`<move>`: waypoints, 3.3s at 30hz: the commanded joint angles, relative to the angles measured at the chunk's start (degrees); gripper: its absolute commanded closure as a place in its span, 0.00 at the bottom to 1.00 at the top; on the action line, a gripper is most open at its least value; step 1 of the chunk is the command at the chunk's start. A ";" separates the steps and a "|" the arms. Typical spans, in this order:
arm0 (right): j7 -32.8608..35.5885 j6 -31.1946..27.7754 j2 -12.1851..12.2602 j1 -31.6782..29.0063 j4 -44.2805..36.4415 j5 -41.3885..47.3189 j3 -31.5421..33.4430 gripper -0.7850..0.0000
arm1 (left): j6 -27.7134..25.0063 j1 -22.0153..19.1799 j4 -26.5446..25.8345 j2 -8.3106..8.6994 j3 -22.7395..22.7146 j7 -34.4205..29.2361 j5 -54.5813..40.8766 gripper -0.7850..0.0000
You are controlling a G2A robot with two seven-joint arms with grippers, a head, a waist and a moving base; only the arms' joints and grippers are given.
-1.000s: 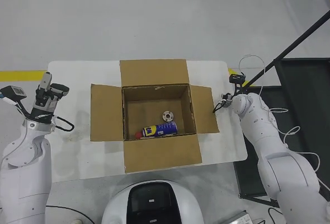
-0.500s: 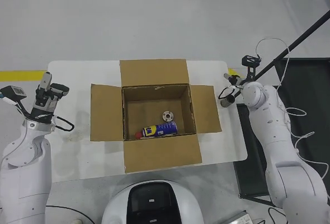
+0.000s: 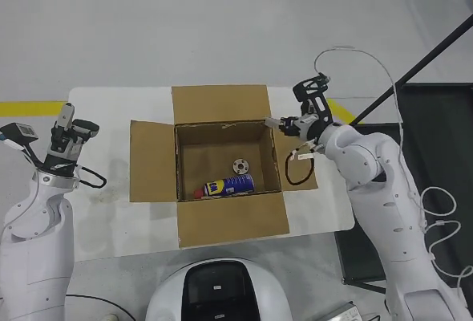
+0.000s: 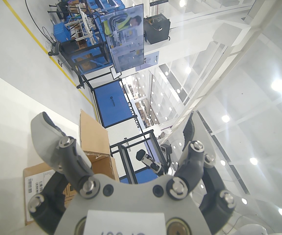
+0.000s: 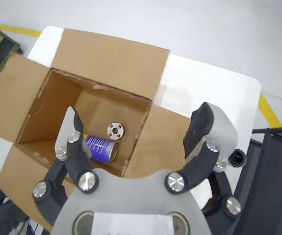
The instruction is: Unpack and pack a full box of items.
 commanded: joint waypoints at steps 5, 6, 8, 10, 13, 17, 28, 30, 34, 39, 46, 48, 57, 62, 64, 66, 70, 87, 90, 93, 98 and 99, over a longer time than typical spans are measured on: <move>4.08 -3.77 0.05 0.30 0.01 -1.91 -4.13 0.00 | 0.00 0.00 0.00 0.00 0.00 0.00 0.00 0.00; 4.08 -3.77 0.05 0.30 0.01 -1.91 -4.13 0.00 | 0.00 0.00 0.00 0.00 0.00 0.00 0.00 0.00; 4.08 -3.77 0.05 0.30 0.01 -1.91 -4.13 0.00 | 0.00 0.00 0.00 0.00 0.00 0.00 0.00 0.00; 4.08 -3.77 0.05 0.30 0.01 -1.91 -4.13 0.00 | 0.00 0.00 0.00 0.00 0.00 0.00 0.00 0.00; 4.08 -3.77 0.05 0.30 0.01 -1.91 -4.13 0.00 | 0.00 0.00 0.00 0.00 0.00 0.00 0.00 0.00; 4.08 -3.77 0.05 0.30 0.01 -1.91 -4.13 0.00 | 0.00 0.00 0.00 0.00 0.00 0.00 0.00 0.00; 4.08 -3.77 0.05 0.30 0.01 -1.91 -4.13 0.00 | 0.00 0.00 0.00 0.00 0.00 0.00 0.00 0.00; 3.00 -5.00 -0.06 0.42 -0.66 -3.32 -6.06 0.00 | 0.00 0.00 0.00 0.00 0.00 0.00 0.00 0.00; 3.17 -5.73 -0.59 2.73 0.33 -5.16 -10.94 0.00 | 0.00 0.00 0.00 0.00 0.00 0.00 0.00 0.00; 4.15 -5.41 -1.85 7.02 4.71 -6.71 -18.71 0.00 | 0.00 0.00 0.00 0.00 0.00 0.00 0.00 0.00; 6.60 -6.16 -3.13 11.35 9.88 -7.63 -24.66 0.00 | 0.00 0.00 0.00 0.00 0.00 0.00 0.00 0.00; 6.74 -6.21 -3.16 11.47 10.00 -7.59 -24.75 0.00 | 0.00 0.00 0.00 0.00 0.00 0.00 0.00 0.00; 6.74 -6.21 -3.16 11.47 10.00 -7.59 -24.75 0.00 | 0.00 0.00 0.00 0.00 0.00 0.00 0.00 0.00; 6.74 -6.21 -3.16 11.47 10.00 -7.59 -24.75 0.00 | 0.00 0.00 0.00 0.00 0.00 0.00 0.00 0.00; 6.74 -6.21 -3.16 11.47 10.00 -7.59 -24.75 0.00 | 0.00 0.00 0.00 0.00 0.00 0.00 0.00 0.00; 6.74 -6.21 -3.16 11.47 10.00 -7.59 -24.75 0.00 | 0.00 0.00 0.00 0.00 0.00 0.00 0.00 0.00; 6.74 -6.21 -3.16 11.47 10.00 -7.59 -24.75 0.00 | 0.00 0.00 0.00 0.00 0.00 0.00 0.00 0.00; 6.74 -6.21 -3.16 11.47 10.00 -7.59 -24.75 0.00 | 0.00 0.00 0.00 0.00 0.00 0.00 0.00 0.00; 6.36 -5.73 -3.24 11.26 10.83 -7.82 -25.05 0.00 | 0.00 0.00 0.00 0.00 0.00 0.00 0.00 0.00; 8.08 -5.85 -3.79 12.30 12.96 -4.53 -26.44 0.00 | 0.00 0.00 0.00 0.00 0.00 0.00 0.00 0.00; 10.58 -3.62 -5.21 15.97 20.34 1.24 -29.01 0.00 | 0.00 0.00 0.00 0.00 0.00 0.00 0.00 0.00; 10.80 -2.52 -5.53 16.78 21.79 1.82 -29.49 0.00 | 0.00 0.00 0.00 0.00 0.00 0.00 0.00 0.00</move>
